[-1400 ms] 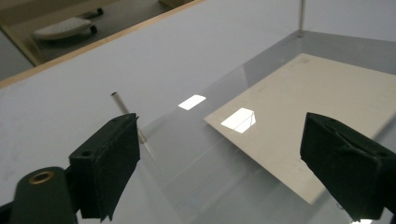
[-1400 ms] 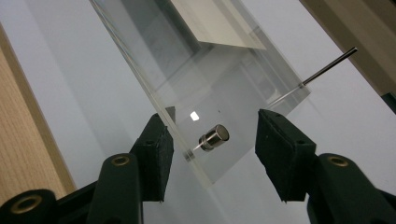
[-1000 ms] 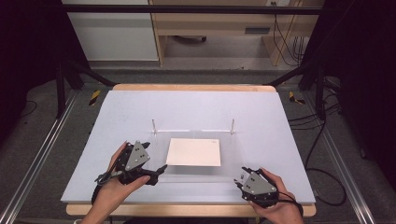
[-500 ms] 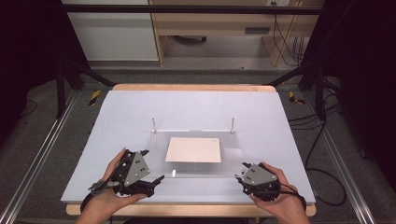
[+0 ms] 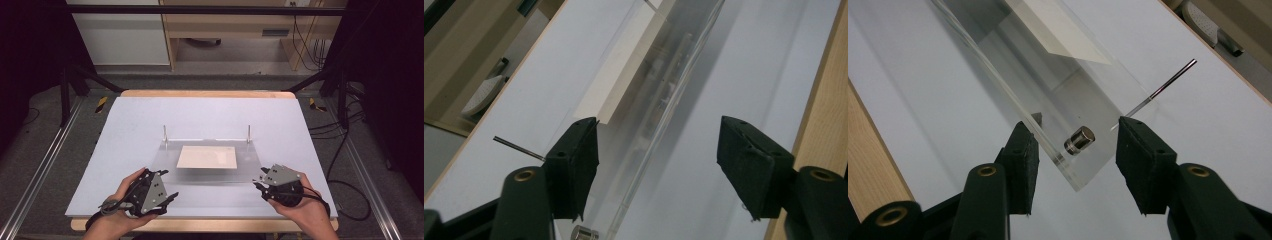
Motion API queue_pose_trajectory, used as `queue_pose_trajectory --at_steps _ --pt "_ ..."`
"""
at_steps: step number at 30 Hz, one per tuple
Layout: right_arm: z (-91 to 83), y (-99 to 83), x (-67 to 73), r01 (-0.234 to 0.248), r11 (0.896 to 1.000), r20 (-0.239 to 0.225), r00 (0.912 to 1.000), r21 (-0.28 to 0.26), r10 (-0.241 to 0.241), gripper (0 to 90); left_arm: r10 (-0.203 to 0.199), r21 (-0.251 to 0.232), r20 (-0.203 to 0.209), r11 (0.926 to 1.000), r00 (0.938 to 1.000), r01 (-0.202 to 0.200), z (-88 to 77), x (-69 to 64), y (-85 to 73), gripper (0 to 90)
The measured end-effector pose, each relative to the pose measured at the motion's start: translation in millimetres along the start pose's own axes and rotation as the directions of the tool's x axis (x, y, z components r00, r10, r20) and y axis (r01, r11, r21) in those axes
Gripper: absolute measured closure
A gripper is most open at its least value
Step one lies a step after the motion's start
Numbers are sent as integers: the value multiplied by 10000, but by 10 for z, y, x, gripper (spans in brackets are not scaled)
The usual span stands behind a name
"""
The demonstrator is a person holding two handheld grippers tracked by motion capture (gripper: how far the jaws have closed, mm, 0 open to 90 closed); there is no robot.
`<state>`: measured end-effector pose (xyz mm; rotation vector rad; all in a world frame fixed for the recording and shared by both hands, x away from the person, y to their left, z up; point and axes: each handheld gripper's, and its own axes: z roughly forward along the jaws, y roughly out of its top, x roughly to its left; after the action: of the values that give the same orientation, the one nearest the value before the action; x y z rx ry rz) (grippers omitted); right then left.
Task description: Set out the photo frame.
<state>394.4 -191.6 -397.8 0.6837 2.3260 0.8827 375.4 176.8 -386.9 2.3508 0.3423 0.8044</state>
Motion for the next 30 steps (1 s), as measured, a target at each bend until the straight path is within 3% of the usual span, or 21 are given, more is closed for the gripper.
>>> queue_pose_trajectory --at_steps 4,13,21,26,30 --pt "-13 33 -30 -123 9999 -32 9999 24 123 527 -268 0 -91 9996 9996 268 50 54 12 420" --pt "-23 74 -77 -289 9996 -117 9995 -16 289 528 59 352 -199 9994 9998 -52 208 69 93 520" --pt "-26 84 -87 -308 9995 -122 9994 21 309 528 22 453 -531 9990 9986 2 268 125 79 614" --pt "-42 110 -134 -578 9980 -103 9983 -261 576 538 -68 280 -981 9996 9951 96 240 149 125 656" --pt "-44 102 -155 -635 9964 -93 9980 -553 631 531 -221 256 -871 9994 9960 244 230 198 149 661"
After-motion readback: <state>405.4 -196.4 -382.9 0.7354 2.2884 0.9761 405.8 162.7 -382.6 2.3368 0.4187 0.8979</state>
